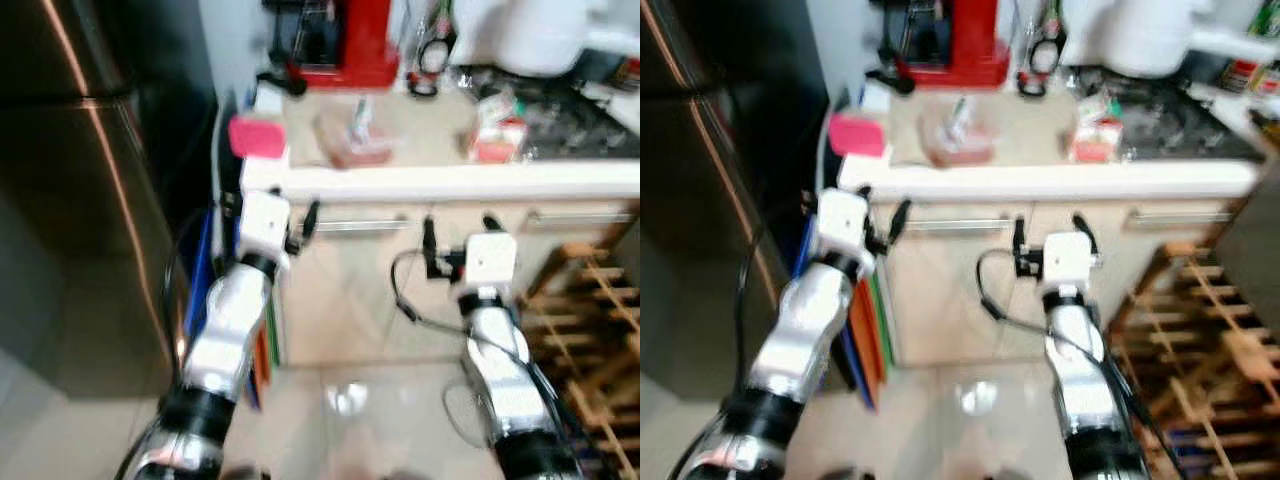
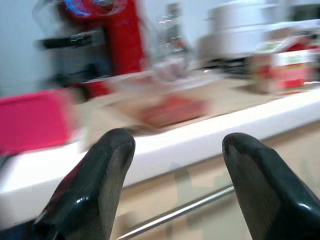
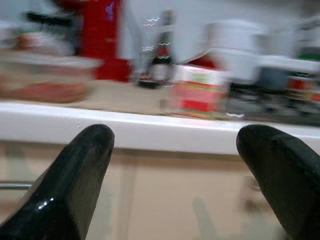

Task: Restocking fridge

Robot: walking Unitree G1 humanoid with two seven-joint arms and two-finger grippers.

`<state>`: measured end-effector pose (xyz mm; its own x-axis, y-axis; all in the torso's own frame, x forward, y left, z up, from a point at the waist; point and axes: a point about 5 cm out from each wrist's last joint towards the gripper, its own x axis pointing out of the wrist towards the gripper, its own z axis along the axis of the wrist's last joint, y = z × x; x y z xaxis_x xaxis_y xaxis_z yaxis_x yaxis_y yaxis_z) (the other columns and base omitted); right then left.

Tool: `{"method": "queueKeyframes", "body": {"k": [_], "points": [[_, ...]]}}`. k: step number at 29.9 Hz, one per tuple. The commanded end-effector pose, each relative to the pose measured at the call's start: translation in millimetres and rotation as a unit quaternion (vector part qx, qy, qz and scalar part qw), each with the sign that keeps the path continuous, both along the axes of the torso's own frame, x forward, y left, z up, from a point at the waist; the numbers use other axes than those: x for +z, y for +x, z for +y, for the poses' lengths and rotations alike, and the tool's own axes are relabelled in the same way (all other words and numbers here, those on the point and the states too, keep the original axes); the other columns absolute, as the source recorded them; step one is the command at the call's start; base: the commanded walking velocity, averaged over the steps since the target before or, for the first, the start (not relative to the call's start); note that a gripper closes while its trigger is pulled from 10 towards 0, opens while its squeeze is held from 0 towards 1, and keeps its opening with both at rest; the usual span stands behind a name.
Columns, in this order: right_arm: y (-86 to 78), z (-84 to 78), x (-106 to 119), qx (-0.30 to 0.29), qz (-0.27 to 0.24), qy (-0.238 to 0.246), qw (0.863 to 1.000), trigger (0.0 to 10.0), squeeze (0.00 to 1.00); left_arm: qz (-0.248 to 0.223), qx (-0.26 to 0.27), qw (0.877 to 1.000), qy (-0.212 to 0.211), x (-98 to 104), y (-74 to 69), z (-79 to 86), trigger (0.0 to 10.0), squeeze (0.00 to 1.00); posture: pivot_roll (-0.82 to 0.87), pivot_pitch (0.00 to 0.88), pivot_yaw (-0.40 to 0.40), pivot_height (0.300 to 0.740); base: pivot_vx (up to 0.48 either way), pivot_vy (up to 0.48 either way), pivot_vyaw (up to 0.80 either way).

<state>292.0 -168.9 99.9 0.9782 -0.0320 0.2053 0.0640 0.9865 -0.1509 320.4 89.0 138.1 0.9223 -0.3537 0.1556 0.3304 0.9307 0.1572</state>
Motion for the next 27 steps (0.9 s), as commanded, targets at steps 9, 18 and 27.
{"method": "queueKeyframes", "body": {"k": [9, 18, 27], "points": [[4.3, 2.5, 10, -0.013, -0.015, 0.009, 1.0, 10.0, 0.0, 0.009, 0.043, 0.999, 0.0, 3, 10.7, 16.7, 10.0, 0.0, -0.07, 0.0, 0.022, 0.74, 0.099, -0.125, 0.0], [24.6, -5.8, 53, -0.075, -0.073, 0.049, 0.993, 10.0, 0.0, -0.046, -0.004, 0.999, -0.018, 27, 7.6, 4.3, 10.0, 0.0, -0.07, 0.0, 0.028, 0.74, 0.228, 0.0, 0.0], [34.5, 9.0, 91, -0.036, -0.122, 0.069, 0.989, 10.0, 0.0, -0.109, -0.045, 0.993, -0.011, 54, 0.1, -10.9, 10.0, 0.0, -0.07, 0.0, 0.026, 0.74, 0.48, 0.0, 0.0]]}}
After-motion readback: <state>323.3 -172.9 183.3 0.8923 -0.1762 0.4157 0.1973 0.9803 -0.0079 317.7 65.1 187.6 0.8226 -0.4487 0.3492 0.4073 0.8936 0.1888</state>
